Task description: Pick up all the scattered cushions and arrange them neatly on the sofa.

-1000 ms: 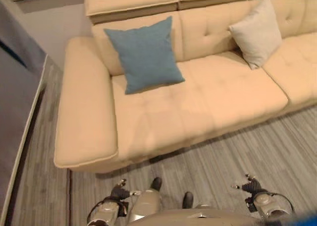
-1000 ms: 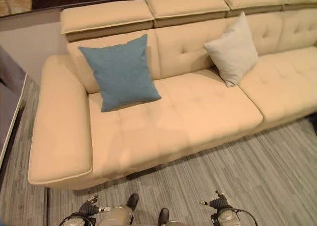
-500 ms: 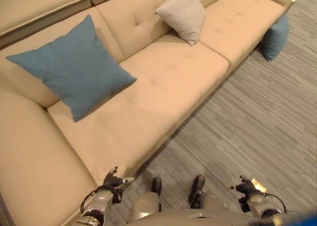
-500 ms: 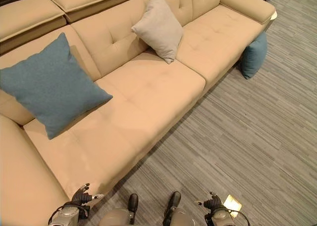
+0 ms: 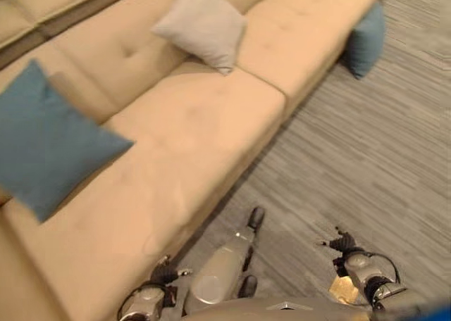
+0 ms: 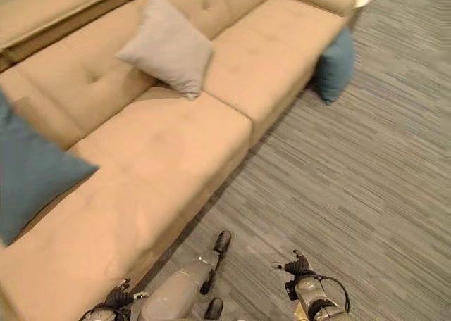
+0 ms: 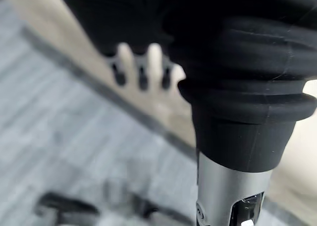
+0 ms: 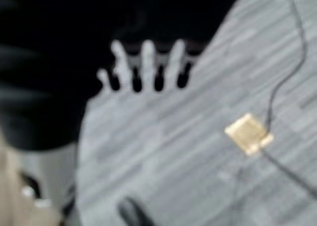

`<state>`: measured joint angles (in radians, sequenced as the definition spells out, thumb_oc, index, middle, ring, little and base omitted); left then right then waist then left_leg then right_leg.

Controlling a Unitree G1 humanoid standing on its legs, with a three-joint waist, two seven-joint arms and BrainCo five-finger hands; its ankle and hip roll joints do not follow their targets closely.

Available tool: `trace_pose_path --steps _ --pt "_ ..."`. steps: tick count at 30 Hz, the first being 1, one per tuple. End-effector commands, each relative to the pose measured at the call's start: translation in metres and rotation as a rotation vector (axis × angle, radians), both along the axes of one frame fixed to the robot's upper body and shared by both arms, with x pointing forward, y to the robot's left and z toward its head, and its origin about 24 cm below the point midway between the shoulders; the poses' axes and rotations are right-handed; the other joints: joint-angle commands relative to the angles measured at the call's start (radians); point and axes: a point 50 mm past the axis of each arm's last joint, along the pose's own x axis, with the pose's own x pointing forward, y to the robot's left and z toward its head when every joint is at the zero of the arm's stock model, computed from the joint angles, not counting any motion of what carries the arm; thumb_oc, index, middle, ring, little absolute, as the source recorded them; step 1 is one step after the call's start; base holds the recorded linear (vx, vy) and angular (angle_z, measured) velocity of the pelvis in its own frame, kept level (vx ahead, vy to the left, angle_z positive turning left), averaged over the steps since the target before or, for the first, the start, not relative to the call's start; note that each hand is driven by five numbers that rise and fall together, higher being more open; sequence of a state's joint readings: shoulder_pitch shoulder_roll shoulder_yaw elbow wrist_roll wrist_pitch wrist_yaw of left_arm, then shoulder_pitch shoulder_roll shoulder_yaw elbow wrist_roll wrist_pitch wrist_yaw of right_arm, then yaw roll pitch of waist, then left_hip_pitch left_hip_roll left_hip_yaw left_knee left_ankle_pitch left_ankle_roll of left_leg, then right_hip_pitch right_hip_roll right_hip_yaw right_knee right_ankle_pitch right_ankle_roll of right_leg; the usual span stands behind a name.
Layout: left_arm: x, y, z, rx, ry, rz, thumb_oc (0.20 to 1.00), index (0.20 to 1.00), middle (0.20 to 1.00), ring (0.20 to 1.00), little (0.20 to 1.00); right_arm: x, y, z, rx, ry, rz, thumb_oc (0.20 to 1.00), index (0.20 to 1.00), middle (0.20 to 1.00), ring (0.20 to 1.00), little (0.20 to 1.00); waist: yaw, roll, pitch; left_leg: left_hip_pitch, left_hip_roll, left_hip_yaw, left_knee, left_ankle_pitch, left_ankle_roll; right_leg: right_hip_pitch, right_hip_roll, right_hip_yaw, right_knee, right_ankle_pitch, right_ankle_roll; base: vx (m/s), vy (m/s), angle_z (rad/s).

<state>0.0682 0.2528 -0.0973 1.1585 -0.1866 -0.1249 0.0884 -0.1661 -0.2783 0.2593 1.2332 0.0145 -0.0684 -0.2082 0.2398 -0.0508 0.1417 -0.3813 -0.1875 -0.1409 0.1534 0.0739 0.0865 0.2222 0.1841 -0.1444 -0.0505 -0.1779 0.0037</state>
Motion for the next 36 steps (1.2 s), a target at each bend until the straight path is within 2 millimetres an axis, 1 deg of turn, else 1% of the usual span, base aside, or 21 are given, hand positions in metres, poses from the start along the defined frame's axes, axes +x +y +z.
trace_pose_path --steps 1,3,4,5,7,9,10,11,12,14,18,19,20,22,23,26,27,28,33,34,36 --pt "0.039 0.013 0.014 0.036 -0.101 -0.032 1.0 1.0 1.0 1.0 1.0 -0.009 -0.005 -0.001 -0.02 0.004 0.021 1.0 1.0 1.0 1.0 1.0 0.055 -0.063 -0.025 0.109 0.022 -0.027 0.064 -0.12 -0.059 -0.135 -0.161 -0.01 0.146 0.066 0.089 0.2 0.052 -0.52" --pt "0.04 0.014 0.015 0.04 -0.106 -0.032 1.0 1.0 1.0 1.0 1.0 -0.008 -0.004 -0.001 -0.014 0.003 0.023 1.0 1.0 1.0 1.0 1.0 0.055 -0.066 -0.027 0.123 0.029 -0.027 0.059 -0.127 -0.055 -0.15 -0.159 -0.01 0.196 0.076 0.107 0.2 0.078 -0.15" --pt "0.05 0.017 0.021 0.053 -0.143 -0.055 1.0 1.0 1.0 1.0 1.0 0.003 -0.002 0.004 -0.002 -0.029 0.04 1.0 1.0 1.0 1.0 1.0 0.031 -0.05 -0.011 0.166 0.042 -0.056 0.06 -0.158 -0.021 -0.294 -0.174 -0.009 0.452 0.216 0.204 0.26 0.136 0.04" --pt "0.052 0.017 0.022 0.058 -0.146 -0.062 1.0 1.0 1.0 1.0 1.0 0.006 -0.001 0.005 -0.002 -0.036 0.047 1.0 1.0 1.0 1.0 1.0 0.018 -0.034 -0.007 0.178 0.05 -0.067 0.058 -0.162 -0.01 -0.34 -0.173 -0.005 0.52 0.244 0.221 0.2 0.118 0.02" --pt "0.054 0.016 0.022 0.059 -0.154 -0.064 1.0 1.0 1.0 1.0 1.0 0.009 0.0 0.006 -0.001 -0.048 0.051 1.0 1.0 1.0 1.0 1.0 0.007 -0.022 -0.005 0.195 0.056 -0.077 0.047 -0.165 -0.005 -0.376 -0.186 -0.016 0.551 0.24 0.215 0.19 0.06 0.25" --pt "0.06 0.01 0.023 0.05 -0.174 -0.085 1.0 1.0 1.0 1.0 1.0 0.013 0.0 0.008 -0.006 -0.057 0.068 1.0 1.0 1.0 1.0 1.0 -0.015 -0.006 -0.006 0.255 0.06 -0.114 0.01 -0.183 -0.004 -0.415 -0.218 -0.033 0.425 0.164 0.152 0.33 0.025 0.34" --pt "0.06 0.01 0.023 0.05 -0.174 -0.085 1.0 1.0 1.0 1.0 1.0 0.013 0.0 0.008 -0.006 -0.057 0.068 1.0 1.0 1.0 1.0 1.0 -0.016 -0.006 -0.004 0.259 0.061 -0.116 0.009 -0.185 -0.004 -0.41 -0.218 -0.035 0.425 0.162 0.151 0.34 -0.067 0.31" --pt "0.064 0.006 0.023 0.038 -0.181 -0.088 1.0 1.0 1.0 1.0 1.0 0.014 -0.002 0.009 -0.01 -0.061 0.065 1.0 1.0 1.0 1.0 1.0 -0.037 0.001 -0.005 0.302 0.061 -0.155 -0.006 -0.204 -0.013 -0.45 -0.22 0.027 0.298 0.162 0.128 0.25 -0.057 0.42" --pt "0.064 0.006 0.023 0.037 -0.181 -0.088 1.0 1.0 1.0 1.0 1.0 0.014 -0.002 0.009 -0.01 -0.061 0.066 1.0 1.0 1.0 1.0 1.0 -0.037 0.001 -0.005 0.303 0.061 -0.155 -0.006 -0.204 -0.013 -0.449 -0.22 0.027 0.298 0.162 0.128 0.4 -0.105 0.53" --pt "0.064 -0.001 0.02 0.023 -0.171 -0.097 1.0 1.0 1.0 1.0 1.0 0.009 -0.005 0.008 -0.017 -0.045 0.05 1.0 1.0 1.0 1.0 1.0 -0.062 -0.006 -0.009 0.36 0.06 -0.224 -0.019 -0.237 -0.034 -0.468 -0.229 0.117 0.153 0.206 0.131 0.4 -0.181 0.57" --pt "0.051 -0.005 0.013 0.025 -0.121 -0.099 1.0 1.0 1.0 1.0 1.0 -0.001 -0.005 0.003 -0.02 -0.01 0.049 1.0 1.0 1.0 1.0 1.0 -0.07 -0.016 -0.026 0.379 0.086 -0.248 0.023 -0.239 -0.069 -0.418 -0.22 0.091 0.118 0.211 0.106 0.26 -0.169 0.93" --pt "0.053 -0.007 0.013 0.017 -0.129 -0.096 1.0 1.0 1.0 1.0 1.0 -0.002 -0.007 0.003 -0.018 -0.011 0.039 1.0 1.0 1.0 1.0 1.0 -0.072 -0.016 -0.022 0.348 0.09 -0.24 0.086 -0.206 -0.095 -0.397 -0.218 0.078 0.112 0.202 0.095 0.07 -0.147 0.58" --pt "0.059 -0.01 0.015 0.005 -0.15 -0.093 1.0 1.0 1.0 1.0 1.0 0.004 -0.009 0.006 -0.016 -0.038 0.019 1.0 1.0 1.0 1.0 1.0 -0.066 -0.018 0.013 0.222 0.101 -0.168 0.278 -0.164 -0.112 -0.355 -0.224 0.044 0.096 0.187 0.072 0.09 -0.205 0.79" --pt "0.061 -0.01 0.016 0.001 -0.157 -0.086 1.0 1.0 1.0 1.0 1.0 0.007 -0.01 0.008 -0.019 -0.05 0.01 1.0 1.0 1.0 1.0 1.0 -0.067 -0.023 0.024 0.173 0.101 -0.14 0.341 -0.15 -0.106 -0.338 -0.225 0.029 0.091 0.179 0.06 0.05 -0.153 0.93" --pt "0.062 -0.008 0.016 0.002 -0.158 -0.066 1.0 1.0 1.0 1.0 1.0 0.008 -0.013 0.009 -0.021 -0.056 -0.007 1.0 1.0 1.0 1.0 1.0 -0.064 -0.026 0.035 0.127 0.12 -0.069 0.379 -0.159 -0.095 -0.302 -0.223 -0.006 0.083 0.154 0.046 0.07 -0.098 0.56" --pt "0.058 -0.005 0.015 0.003 -0.144 -0.057 1.0 1.0 1.0 1.0 1.0 0.004 -0.018 0.009 -0.026 -0.056 -0.031 1.0 1.0 1.0 1.0 1.0 -0.058 -0.034 0.025 0.099 0.106 0.021 0.285 -0.202 -0.083 -0.259 -0.224 -0.055 0.063 0.131 0.051 0.22 -0.104 0.53" --pt "0.059 -0.005 0.016 0.0 -0.149 -0.065 1.0 1.0 1.0 1.0 1.0 0.003 -0.021 0.01 -0.02 -0.067 -0.062 1.0 1.0 1.0 1.0 1.0 -0.057 -0.029 0.001 0.065 0.099 0.137 0.155 -0.16 -0.084 -0.219 -0.205 -0.097 0.038 0.109 0.057 0.4 -0.04 0.68" --pt "0.059 -0.004 0.016 0.0 -0.151 -0.068 1.0 1.0 1.0 1.0 1.0 0.003 -0.02 0.01 -0.019 -0.068 -0.065 1.0 1.0 1.0 1.0 1.0 -0.048 -0.026 -0.004 0.05 0.101 0.159 0.125 -0.13 -0.089 -0.203 -0.194 -0.099 0.035 0.1 0.056 0.36 0.045 1.01" --pt "0.038 0.009 0.011 0.02 -0.086 -0.029 1.0 1.0 1.0 1.0 1.0 0.003 -0.009 0.006 0.006 -0.054 -0.021 1.0 1.0 1.0 1.0 1.0 -0.016 -0.036 -0.025 0.161 0.075 0.103 0.024 -0.141 -0.064 -0.196 -0.206 -0.095 0.141 0.084 0.091 0.21 0.112 -0.08" --pt "0.036 0.015 0.013 0.037 -0.077 -0.029 1.0 1.0 1.0 1.0 1.0 0.008 -0.006 0.007 0.009 -0.061 0.002 1.0 1.0 1.0 1.0 1.0 -0.016 -0.033 -0.023 0.193 0.083 0.093 0.017 -0.15 -0.048 -0.245 -0.228 -0.108 0.283 0.102 0.13 0.18 0.156 -0.61" --pt "0.037 0.018 0.014 0.046 -0.082 -0.03 1.0 1.0 1.0 1.0 1.0 0.014 -0.003 0.01 0.018 -0.079 0.013 1.0 1.0 1.0 1.0 1.0 -0.029 -0.023 -0.021 0.219 0.088 0.077 0.009 -0.156 -0.036 -0.309 -0.251 -0.114 0.377 0.152 0.161 0.14 0.104 -0.18"
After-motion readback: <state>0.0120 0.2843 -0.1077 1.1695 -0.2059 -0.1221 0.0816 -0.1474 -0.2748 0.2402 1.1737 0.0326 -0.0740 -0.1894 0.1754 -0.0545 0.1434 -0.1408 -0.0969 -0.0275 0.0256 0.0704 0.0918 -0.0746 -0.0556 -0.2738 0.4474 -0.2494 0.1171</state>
